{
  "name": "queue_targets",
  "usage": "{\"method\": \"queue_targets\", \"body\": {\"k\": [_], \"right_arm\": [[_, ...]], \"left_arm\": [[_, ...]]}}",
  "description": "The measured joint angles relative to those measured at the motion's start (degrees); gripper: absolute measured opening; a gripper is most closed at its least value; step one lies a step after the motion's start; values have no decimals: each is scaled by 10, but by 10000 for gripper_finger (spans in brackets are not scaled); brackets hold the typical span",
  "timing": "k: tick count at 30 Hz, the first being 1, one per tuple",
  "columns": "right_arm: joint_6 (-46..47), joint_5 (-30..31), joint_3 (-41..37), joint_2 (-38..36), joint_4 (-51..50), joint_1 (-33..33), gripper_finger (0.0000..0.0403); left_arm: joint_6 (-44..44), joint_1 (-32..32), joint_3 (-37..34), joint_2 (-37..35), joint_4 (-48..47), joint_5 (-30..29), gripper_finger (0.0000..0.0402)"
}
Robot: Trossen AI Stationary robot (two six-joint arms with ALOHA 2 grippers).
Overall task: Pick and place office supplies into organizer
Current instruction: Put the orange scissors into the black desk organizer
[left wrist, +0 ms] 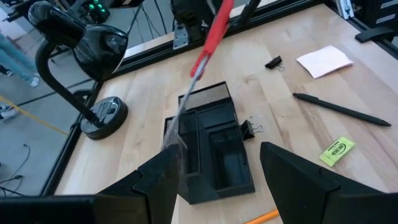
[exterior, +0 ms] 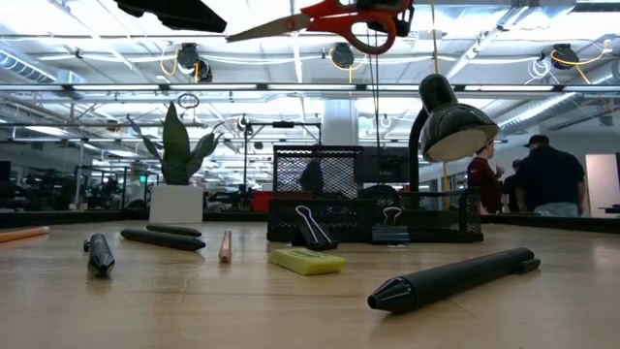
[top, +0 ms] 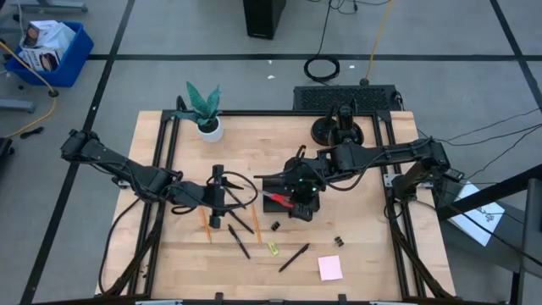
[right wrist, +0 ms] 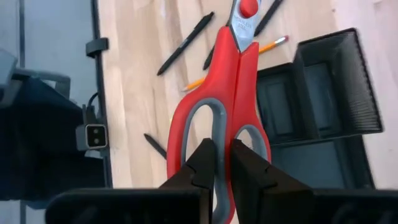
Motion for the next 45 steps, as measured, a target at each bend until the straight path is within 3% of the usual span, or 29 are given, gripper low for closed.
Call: {"method": "queue_targets", "body": {"k": [23, 28, 35, 45], "right_arm": [[40, -30, 0, 2, 28, 0, 19], [46, -60, 0, 20, 33, 0, 19], [37, -86, 0, 61, 33, 0, 19], [35, -88, 0, 64, 46, 0, 19]], "left_arm": [[50, 2, 0, 0, 18, -18, 227], [73, 2, 0, 0, 31, -37, 227], [46, 2, 0, 0, 11, -41, 227], [-8, 2, 1, 0, -36, -21, 227]]}}
